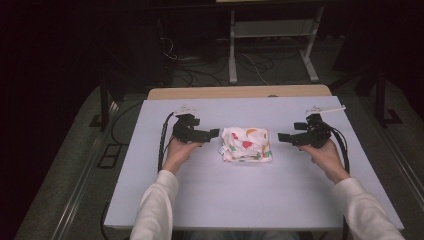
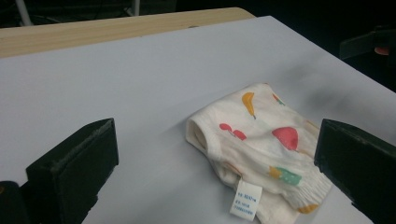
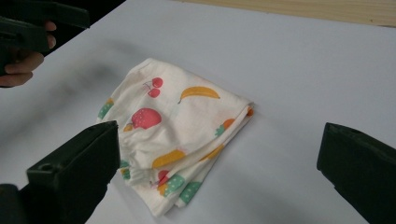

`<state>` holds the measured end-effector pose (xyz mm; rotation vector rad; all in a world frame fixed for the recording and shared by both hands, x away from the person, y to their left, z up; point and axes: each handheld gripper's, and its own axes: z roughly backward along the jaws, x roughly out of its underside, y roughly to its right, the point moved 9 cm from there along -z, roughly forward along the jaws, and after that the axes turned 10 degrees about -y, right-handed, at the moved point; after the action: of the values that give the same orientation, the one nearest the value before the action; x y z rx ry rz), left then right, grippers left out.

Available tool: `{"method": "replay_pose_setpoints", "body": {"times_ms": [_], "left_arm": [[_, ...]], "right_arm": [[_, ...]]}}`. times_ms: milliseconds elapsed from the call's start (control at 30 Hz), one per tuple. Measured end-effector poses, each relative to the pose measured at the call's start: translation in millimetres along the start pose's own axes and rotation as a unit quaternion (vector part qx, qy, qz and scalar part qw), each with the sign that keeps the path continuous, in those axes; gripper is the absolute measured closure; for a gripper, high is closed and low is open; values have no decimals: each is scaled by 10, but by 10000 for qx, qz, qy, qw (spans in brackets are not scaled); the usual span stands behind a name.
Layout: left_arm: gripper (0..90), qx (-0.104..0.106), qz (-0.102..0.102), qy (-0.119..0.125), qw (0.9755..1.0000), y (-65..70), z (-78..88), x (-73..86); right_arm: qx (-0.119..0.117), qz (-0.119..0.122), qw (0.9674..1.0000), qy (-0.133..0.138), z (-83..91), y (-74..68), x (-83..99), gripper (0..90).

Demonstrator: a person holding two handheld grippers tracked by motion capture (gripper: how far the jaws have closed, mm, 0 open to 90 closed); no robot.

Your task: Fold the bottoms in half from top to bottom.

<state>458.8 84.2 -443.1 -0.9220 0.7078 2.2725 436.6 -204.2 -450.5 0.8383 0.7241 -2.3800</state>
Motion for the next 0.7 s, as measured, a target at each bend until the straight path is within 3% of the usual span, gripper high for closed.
{"method": "replay_pose_setpoints", "body": {"times_ms": [700], "left_arm": [[0,-84,-162,118,9998,50,416,280]], "right_arm": [[-12,-31,9999,106,197,-114,339,0]]}}
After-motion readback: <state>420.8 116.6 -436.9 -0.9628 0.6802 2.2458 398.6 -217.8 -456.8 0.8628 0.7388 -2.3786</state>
